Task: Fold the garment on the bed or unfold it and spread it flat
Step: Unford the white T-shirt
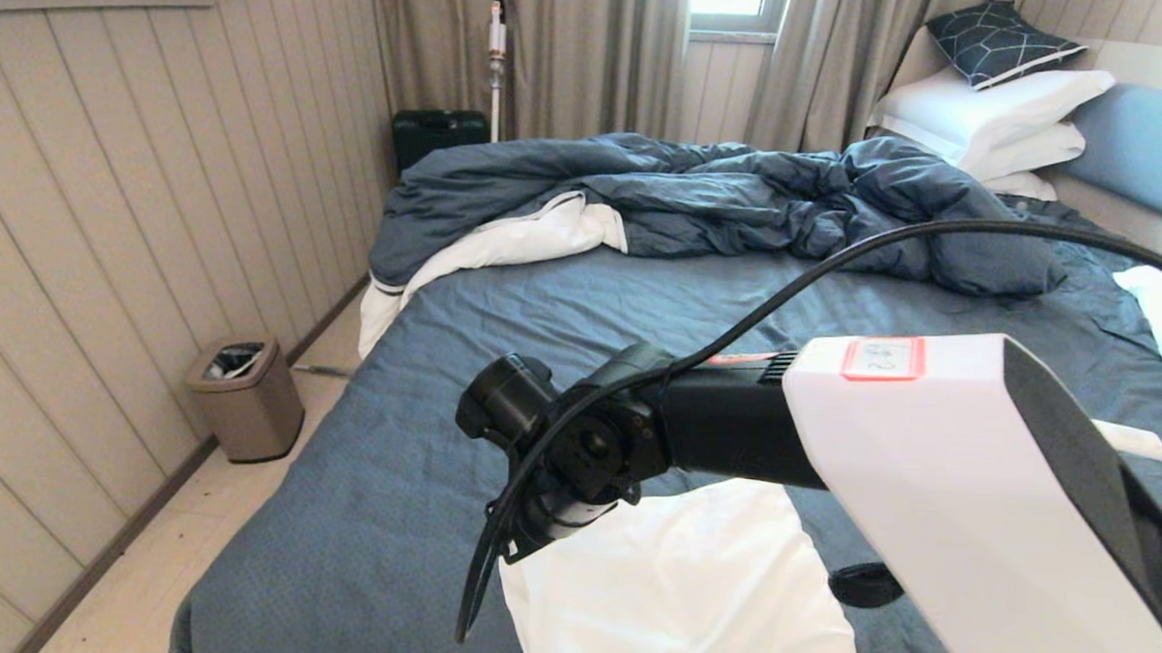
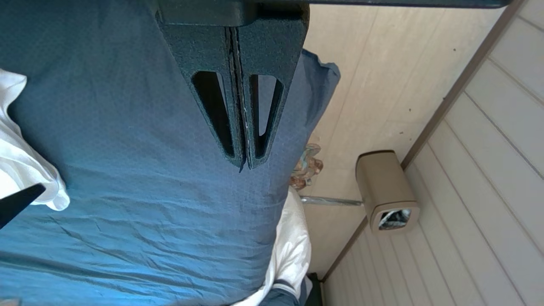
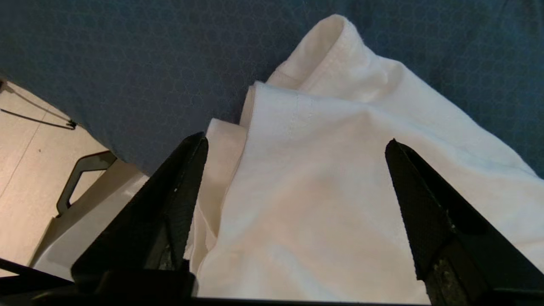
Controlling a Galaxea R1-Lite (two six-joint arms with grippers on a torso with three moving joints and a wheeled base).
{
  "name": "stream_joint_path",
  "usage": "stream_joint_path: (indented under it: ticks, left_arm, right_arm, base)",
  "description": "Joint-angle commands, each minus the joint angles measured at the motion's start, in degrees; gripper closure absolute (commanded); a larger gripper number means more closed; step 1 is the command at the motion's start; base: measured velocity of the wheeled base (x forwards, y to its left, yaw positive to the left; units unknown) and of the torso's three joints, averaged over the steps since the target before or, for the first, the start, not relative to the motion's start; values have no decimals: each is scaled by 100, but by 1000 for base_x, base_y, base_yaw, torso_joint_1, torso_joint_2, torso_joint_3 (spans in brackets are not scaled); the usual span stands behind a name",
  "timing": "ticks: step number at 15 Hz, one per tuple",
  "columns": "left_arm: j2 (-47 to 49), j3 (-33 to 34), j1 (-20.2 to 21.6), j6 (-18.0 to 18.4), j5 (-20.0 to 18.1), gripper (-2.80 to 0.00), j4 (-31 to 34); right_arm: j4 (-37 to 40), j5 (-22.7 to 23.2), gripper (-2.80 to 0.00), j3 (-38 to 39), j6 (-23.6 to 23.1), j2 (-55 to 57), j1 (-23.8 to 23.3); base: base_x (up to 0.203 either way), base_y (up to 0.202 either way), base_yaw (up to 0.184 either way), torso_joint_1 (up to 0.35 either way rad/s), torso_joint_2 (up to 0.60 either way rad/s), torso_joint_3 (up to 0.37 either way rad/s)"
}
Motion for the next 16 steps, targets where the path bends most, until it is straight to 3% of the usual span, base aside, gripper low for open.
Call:
stream_joint_path:
  ticks: [1,16]
  left_arm:
    - [0,1,-4,3,0,0,-2]
    - [0,1,4,21,0,0,-6]
  right_arm:
    - [20,-15,-280,1,15,60,6]
    - [-261,-270,-280,-8,231,201,-72]
  base:
    - [0,0,0,0,0,0]
    - [0,0,0,0,0,0]
